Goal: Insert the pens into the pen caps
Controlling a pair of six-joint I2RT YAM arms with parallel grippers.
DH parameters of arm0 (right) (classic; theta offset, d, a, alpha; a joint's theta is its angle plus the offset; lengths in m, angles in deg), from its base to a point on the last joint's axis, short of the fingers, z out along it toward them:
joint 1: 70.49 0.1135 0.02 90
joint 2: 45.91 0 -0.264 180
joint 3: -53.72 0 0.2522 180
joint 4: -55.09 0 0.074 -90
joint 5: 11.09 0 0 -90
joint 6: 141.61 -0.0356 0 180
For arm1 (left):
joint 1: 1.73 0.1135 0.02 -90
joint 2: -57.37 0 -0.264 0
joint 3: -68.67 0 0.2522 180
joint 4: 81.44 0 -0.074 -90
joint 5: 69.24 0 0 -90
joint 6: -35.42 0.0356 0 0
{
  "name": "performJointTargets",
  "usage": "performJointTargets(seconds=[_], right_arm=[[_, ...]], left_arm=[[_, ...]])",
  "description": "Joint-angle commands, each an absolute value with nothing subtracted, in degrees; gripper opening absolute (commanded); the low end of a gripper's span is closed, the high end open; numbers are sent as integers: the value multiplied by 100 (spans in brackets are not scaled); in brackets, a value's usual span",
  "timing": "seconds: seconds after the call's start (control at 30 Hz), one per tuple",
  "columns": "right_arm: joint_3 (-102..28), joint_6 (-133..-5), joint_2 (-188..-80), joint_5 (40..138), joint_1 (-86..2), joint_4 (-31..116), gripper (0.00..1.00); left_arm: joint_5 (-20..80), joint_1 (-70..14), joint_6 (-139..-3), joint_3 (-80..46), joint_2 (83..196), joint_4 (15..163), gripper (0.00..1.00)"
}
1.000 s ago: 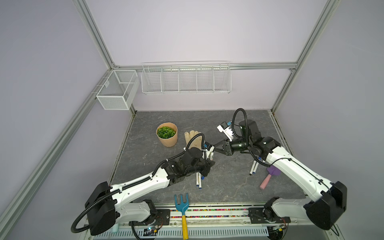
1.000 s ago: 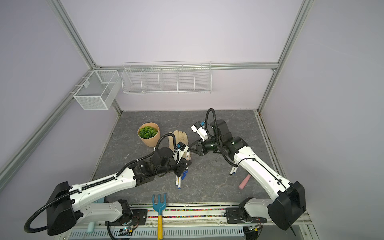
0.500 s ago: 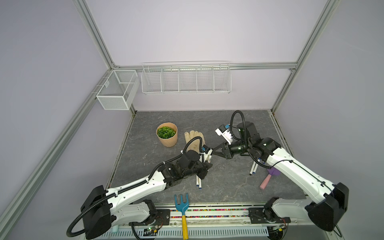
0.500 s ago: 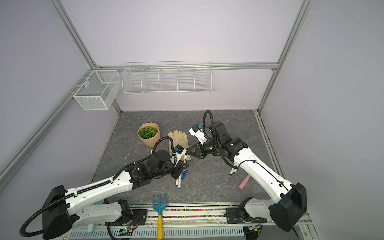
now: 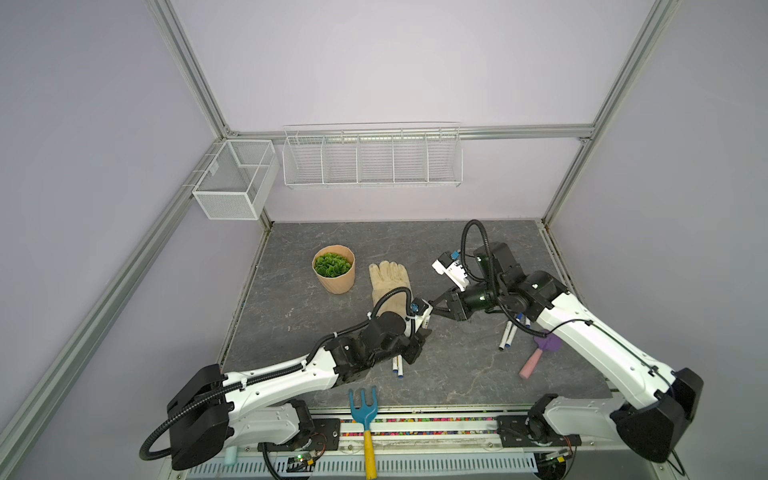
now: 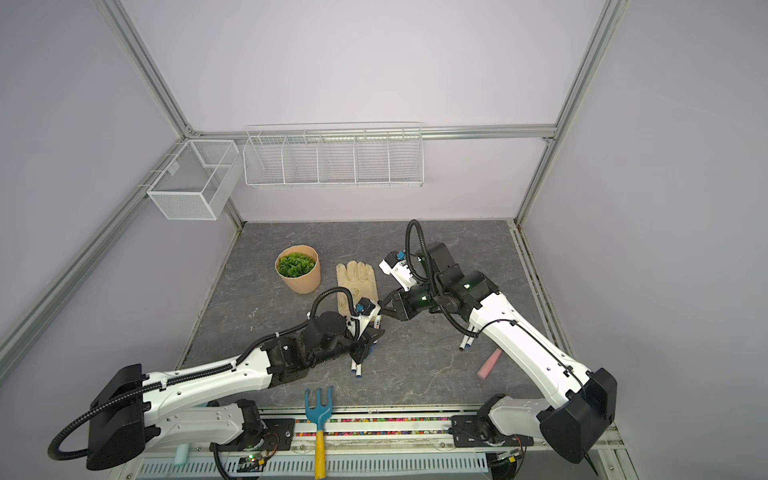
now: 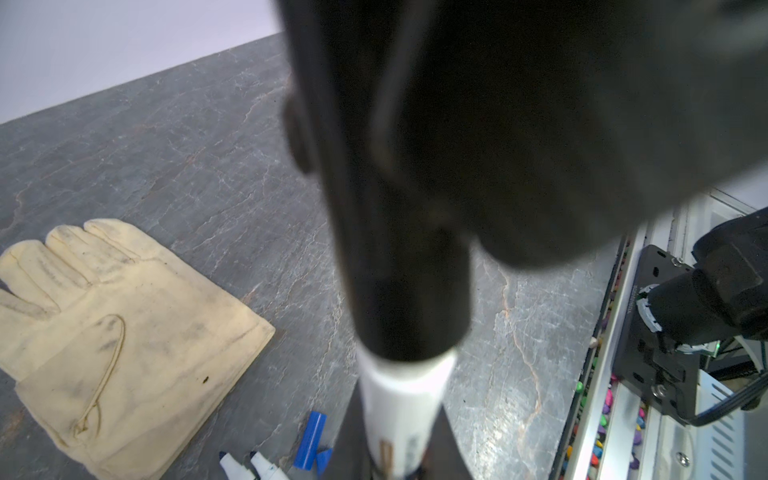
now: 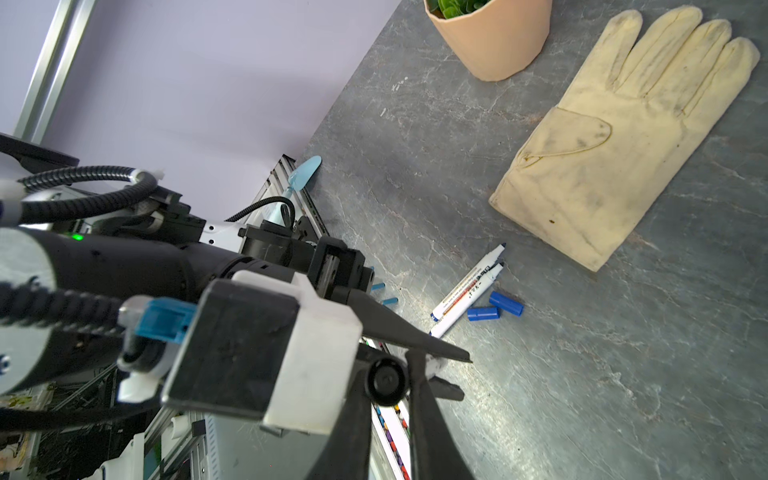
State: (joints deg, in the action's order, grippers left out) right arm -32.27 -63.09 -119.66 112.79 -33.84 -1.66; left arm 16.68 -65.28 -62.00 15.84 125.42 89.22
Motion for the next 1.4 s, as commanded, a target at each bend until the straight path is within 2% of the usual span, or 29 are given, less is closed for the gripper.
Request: performJointTargets(seconds=[0.0, 0.13, 0.23, 0.6, 1.0, 1.37], right_arm=[[-3242, -6119, -12045, 11187, -3294, -1163, 23], [-3381, -6125, -11877, 11055, -3349, -1051, 33], [-3496, -6085, -11711, 10859, -3399, -1003, 36], [-3807, -6216, -11225, 10684, -3444, -118, 38], [-3946, -6498, -11561, 11239, -3345, 505, 38], [-3809, -6611, -11664, 11260, -3189, 610, 37]], left_arm=[[1480, -6541, -5954, 1624, 12358, 10852, 0], [1479, -6542, -5923, 1819, 12363, 11006, 0], [1465, -6544, -5954, 1932, 12379, 11050, 0], [1509, -6583, -6381, 2212, 12434, 11290, 0], [1711, -6690, -6604, 2256, 12484, 11370, 0], [1862, -6694, -6697, 2193, 12597, 11439, 0]])
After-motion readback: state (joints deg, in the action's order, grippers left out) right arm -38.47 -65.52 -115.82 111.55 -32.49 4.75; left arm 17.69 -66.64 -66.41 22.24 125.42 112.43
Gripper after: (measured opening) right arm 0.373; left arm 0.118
